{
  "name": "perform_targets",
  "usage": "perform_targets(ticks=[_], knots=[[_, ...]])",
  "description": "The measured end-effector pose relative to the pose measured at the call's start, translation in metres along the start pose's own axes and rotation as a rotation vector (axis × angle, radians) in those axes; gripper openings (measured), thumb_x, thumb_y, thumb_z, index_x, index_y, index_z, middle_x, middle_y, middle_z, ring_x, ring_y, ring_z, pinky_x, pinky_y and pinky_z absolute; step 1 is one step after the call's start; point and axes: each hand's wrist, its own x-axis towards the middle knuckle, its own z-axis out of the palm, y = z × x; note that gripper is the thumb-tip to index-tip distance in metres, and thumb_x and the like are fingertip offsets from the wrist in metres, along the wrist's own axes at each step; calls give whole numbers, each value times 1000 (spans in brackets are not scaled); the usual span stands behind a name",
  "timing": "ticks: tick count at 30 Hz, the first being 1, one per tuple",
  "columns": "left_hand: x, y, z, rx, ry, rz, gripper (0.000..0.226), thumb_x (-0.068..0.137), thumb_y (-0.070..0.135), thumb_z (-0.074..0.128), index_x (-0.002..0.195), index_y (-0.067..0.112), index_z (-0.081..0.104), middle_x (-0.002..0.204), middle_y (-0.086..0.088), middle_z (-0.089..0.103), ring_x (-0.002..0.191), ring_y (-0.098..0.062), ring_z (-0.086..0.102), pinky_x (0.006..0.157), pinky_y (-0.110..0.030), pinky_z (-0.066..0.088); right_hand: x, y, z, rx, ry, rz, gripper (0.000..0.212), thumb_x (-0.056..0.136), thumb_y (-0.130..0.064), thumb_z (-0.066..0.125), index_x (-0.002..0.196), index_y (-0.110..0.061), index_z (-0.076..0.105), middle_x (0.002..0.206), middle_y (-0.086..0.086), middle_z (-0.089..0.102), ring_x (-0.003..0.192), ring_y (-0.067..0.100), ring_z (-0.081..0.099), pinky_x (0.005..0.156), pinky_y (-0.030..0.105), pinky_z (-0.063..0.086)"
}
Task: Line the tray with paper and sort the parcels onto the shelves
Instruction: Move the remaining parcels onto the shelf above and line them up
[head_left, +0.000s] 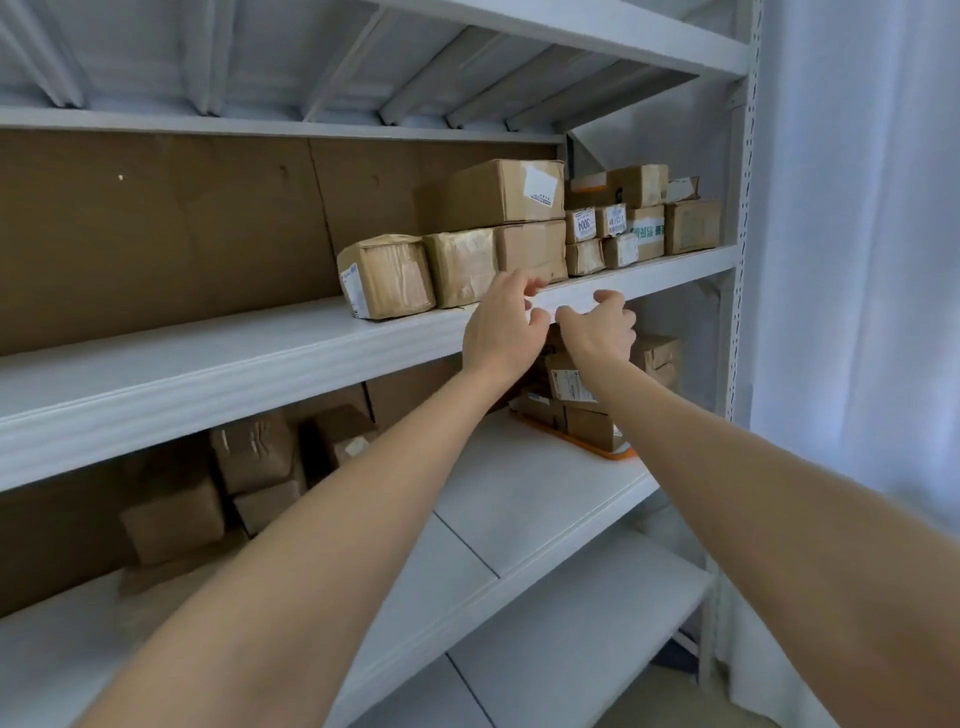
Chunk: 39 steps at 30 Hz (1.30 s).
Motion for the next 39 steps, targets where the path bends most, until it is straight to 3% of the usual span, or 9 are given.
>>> perform_targets(ticks=[4,9,12,18,21,27,31,35,39], knots=[[-59,-27,7,27,-145,-127,32,90,13,54,122,18,56,123,-1,54,103,-12,56,84,-26,49,-30,34,11,-16,-80,64,52,91,-22,59,138,-17,37,141,14,38,126,33,41,101,43,45],[-101,-68,1,115,-304,-429,40,91,17,55,130,14,51,131,-8,48,112,-22,54,92,-29,43,-64,59,39,-81,-220,88,47,93,-22,58,137,-20,40,141,14,37,128,33,38,98,40,42],[-119,-95,-6,133,-350,-591,43,93,20,55,134,11,47,135,-12,45,116,-25,52,88,-24,39,-77,71,55,-110,-293,105,48,93,-22,56,138,-20,39,142,14,34,129,33,35,99,39,41],[-149,-150,-19,188,-407,-768,53,91,26,59,138,10,42,138,-11,45,122,-28,49,98,-35,43,-95,91,100,-177,-426,161,48,93,-25,55,139,-19,40,141,13,32,125,33,39,100,42,42],[-161,-176,-19,162,-435,-849,57,90,27,59,141,11,38,141,-10,43,124,-28,47,97,-34,42,-106,100,125,-180,-505,200,47,91,-28,58,135,-19,44,139,13,34,120,34,44,104,45,42],[-163,-232,-17,187,-457,-890,56,89,24,60,140,12,39,142,-12,40,123,-30,47,100,-36,43,-107,112,184,-186,-586,221,50,86,-35,63,132,-21,51,136,10,39,122,32,42,103,42,41],[-156,-275,-16,215,-470,-865,54,88,21,59,139,13,41,139,-11,47,121,-28,51,96,-32,42,-97,118,229,-128,-661,242,56,81,-35,67,133,-21,52,137,9,45,125,31,44,105,45,41],[-152,-311,-15,210,-442,-863,46,86,18,62,129,10,50,127,-13,56,111,-29,59,92,-38,51,-90,126,269,-123,-733,259,61,80,-32,68,136,-15,50,139,11,45,127,32,44,104,44,41],[-146,-340,-11,171,-379,-873,51,86,22,66,131,8,48,127,-10,56,110,-25,58,80,-25,45,-85,136,308,-54,-778,303,61,83,-28,68,136,-10,47,137,12,48,113,28,48,87,33,41]])
